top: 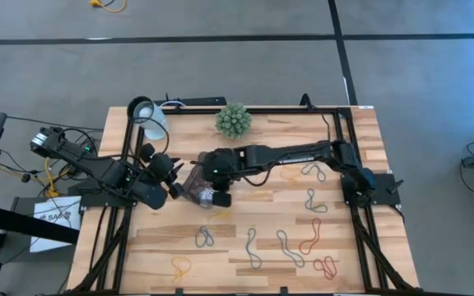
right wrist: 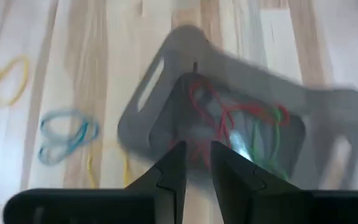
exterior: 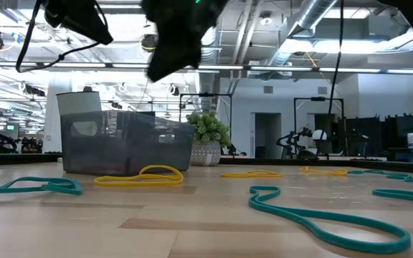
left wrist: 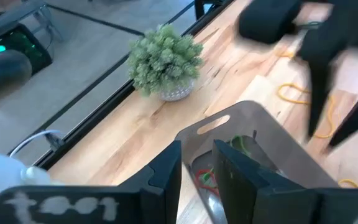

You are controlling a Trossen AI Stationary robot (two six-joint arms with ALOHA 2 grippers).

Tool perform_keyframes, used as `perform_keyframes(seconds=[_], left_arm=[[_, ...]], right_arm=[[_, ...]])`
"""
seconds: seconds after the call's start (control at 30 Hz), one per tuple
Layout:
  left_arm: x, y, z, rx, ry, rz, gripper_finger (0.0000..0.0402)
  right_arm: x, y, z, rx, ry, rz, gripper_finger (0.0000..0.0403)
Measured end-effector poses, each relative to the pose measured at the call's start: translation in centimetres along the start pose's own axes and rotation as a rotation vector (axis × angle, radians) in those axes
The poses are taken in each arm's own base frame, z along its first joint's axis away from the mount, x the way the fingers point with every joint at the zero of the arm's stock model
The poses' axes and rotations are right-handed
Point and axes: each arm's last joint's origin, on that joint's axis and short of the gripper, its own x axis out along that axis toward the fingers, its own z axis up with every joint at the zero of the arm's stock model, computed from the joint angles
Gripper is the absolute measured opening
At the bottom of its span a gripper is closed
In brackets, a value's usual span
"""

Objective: Pick and place items into bin
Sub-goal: Put the red rubber band into the black bin

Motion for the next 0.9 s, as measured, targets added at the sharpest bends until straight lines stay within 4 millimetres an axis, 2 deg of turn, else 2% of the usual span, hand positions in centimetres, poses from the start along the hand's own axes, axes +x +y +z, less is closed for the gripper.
perform_keyframes(seconds=[0.27, 0.5, 0.6, 0.77, 0.83, 0.9], left_arm=[[0.0, 0.7, -0.6, -0.027, 0.038, 0.047, 0.0083], [0.0, 0.7, -0.7, -0.043, 0.053, 0.040, 0.0083], [-0.4, 0.5, -1.0, -0.060, 0.088, -0.004, 0.0083], [-1.4, 0.1, -1.4, -0.061, 0.079, -0.057, 0.0083], [-1.8, 0.1, -1.8, -0.069, 0.088, -0.064, 0.0083], [-2.3, 0.1, -2.2, -0.094, 0.100, -0.072, 0.0083]], right_arm=[[-6.9, 1.6, -1.5, -0.062, 0.139, -0.055, 0.0066], [-13.7, 1.6, -3.4, -0.002, 0.219, -0.066, 0.0066], [-17.0, 1.4, -4.9, 0.043, 0.266, -0.105, 0.0066], [-21.3, 0.8, -7.5, 0.082, 0.216, -0.228, 0.0066], [-22.4, 0.7, -9.0, 0.084, 0.182, -0.238, 0.0066], [-22.5, 0.7, -10.4, 0.090, 0.123, -0.227, 0.0066]])
